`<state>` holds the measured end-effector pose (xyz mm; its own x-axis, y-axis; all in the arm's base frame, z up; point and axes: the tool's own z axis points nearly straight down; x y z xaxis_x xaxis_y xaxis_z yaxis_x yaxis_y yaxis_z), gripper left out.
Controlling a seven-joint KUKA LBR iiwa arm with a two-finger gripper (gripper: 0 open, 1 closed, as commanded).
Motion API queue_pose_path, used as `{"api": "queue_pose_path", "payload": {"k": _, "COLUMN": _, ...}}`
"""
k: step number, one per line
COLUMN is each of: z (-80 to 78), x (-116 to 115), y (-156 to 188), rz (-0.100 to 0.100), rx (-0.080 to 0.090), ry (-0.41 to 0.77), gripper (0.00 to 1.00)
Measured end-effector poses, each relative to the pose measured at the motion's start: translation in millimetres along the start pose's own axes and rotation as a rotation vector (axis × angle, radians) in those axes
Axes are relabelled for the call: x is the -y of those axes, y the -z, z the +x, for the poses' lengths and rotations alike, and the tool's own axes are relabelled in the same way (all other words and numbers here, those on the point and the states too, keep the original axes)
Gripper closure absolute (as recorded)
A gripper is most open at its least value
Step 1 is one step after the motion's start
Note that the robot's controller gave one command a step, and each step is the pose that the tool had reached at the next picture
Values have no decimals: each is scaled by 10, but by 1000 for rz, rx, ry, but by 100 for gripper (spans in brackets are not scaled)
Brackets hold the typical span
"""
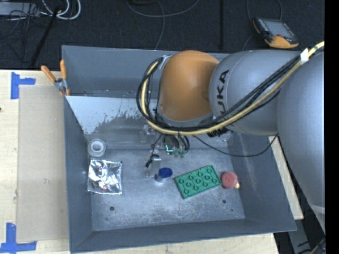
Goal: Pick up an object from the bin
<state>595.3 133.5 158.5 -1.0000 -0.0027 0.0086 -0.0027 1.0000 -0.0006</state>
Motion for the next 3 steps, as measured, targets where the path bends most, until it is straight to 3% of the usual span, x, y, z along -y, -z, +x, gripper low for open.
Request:
{"api": "queue_pose_path", "payload": {"k": 1, "z": 139, "x": 520, "y": -914, "rz": 2, "rx": 2, "ry": 420, "gripper": 0}}
{"api": "queue_pose_path", "payload": {"k": 2, "z": 63, "x": 553, "y": -578, "rz": 0, "rx": 12, "ry": 314, "gripper": 0}}
{"api": "queue_pose_path", "payload": {"k": 3, "z": 102, "x": 673, "y": -591, "rz": 1, "rx": 8, "ry": 396, "gripper": 0}}
